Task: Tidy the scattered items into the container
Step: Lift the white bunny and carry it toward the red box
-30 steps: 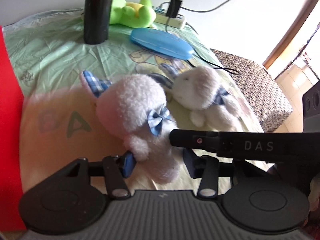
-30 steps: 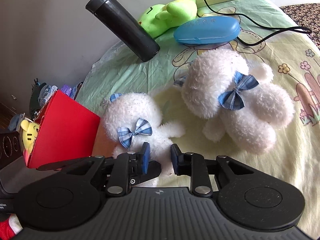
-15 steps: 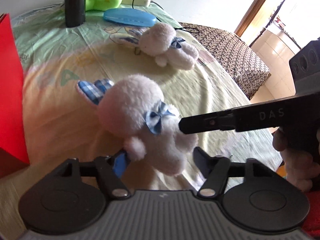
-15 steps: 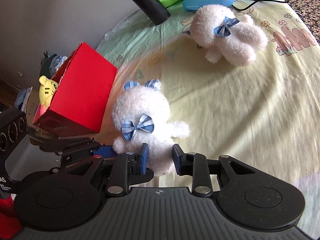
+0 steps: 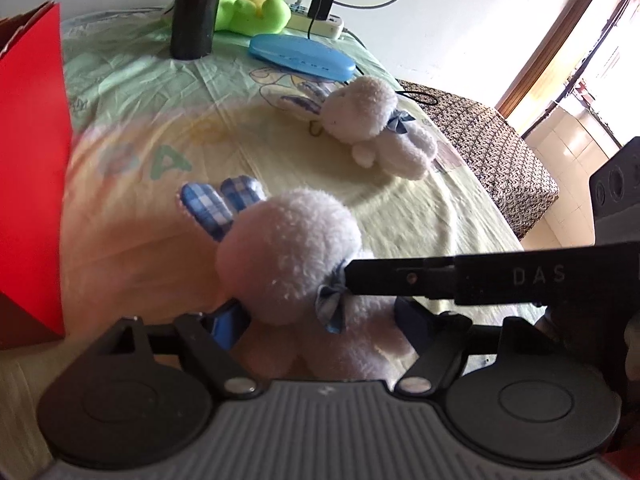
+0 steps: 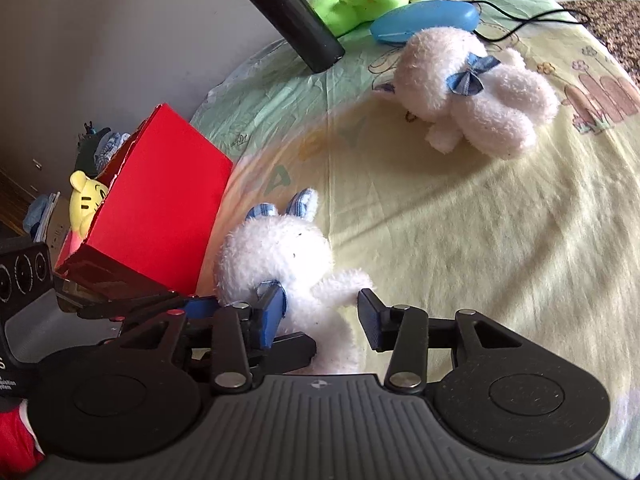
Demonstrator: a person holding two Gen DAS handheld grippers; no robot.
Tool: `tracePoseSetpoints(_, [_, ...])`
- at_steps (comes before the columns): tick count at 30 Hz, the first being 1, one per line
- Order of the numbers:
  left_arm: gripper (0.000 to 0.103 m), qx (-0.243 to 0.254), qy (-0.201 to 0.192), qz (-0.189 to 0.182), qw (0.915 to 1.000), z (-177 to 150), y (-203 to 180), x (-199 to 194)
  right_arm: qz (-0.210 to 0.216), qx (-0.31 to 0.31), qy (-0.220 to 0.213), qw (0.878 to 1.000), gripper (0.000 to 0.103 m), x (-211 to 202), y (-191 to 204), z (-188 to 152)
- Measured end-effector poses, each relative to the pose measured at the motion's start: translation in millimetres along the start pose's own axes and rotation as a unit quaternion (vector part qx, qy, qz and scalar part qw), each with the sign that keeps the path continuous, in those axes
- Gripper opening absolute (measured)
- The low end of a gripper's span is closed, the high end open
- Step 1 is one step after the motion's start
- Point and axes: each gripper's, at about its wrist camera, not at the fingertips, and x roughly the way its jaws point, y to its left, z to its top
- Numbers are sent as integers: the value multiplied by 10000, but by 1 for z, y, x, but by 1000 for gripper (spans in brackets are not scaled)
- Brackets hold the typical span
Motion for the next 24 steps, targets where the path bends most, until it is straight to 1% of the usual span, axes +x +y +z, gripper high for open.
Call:
tracePoseSetpoints(1, [76,66,-22,16,10000,0,-3,-1,-7,149,-29,9999,51,-1,-5,0])
tracePoseSetpoints(2, [76,132,-34,30,9999,-1,-5,0,-41,293,-92,9995,56,-3,-9,-1])
tracePoseSetpoints(3, [76,196,-44,54,9998,-1,-7,0,-70,410,-141,9990,58,-4,-12,-2])
tracePoseSetpoints(4, [76,252,-52,94,9996,-2,-8,2,-50,482,-135,9987,58,-4,-13,-3])
tracePoseSetpoints(7, [77,209,-59,29,9998,-3,-3,4,66,553,-72,9984,52,-3,-10,-7])
tracePoseSetpoints(9, [77,166,-51,-83,9998,-2,1,2,200,648,-37,9977,36,-3,-6,-8])
tracePoseSetpoints(10, [76,208,-39,-127,9997,-1,1,0,217,687,-31,9974,36,-3,-3,-9])
tracePoseSetpoints(11, [76,288,-10,-145,9995,-1,1,-1,168,657,-54,9977,34,-4,0,-10])
tracePoseSetpoints(13, [76,446,33,-192,9988,-2,-2,-4,38,588,-118,9982,32,-6,8,-15])
tracePoseSetpoints(15, [77,708,5,-212,9973,-4,-7,-12,-19,646,-157,9978,30,-9,16,-21])
tracePoseSetpoints(17, [77,995,-88,-215,9948,-7,-9,-24,14,656,-218,9976,29,-15,27,-26])
tracePoseSetpoints(21, [77,1232,-248,-382,9913,-4,-4,-50,35,742,-508,9959,29,-29,49,-36])
tracePoseSetpoints(24, [77,1267,-424,-506,9897,4,4,-70,61,799,-809,9935,29,-37,67,-37])
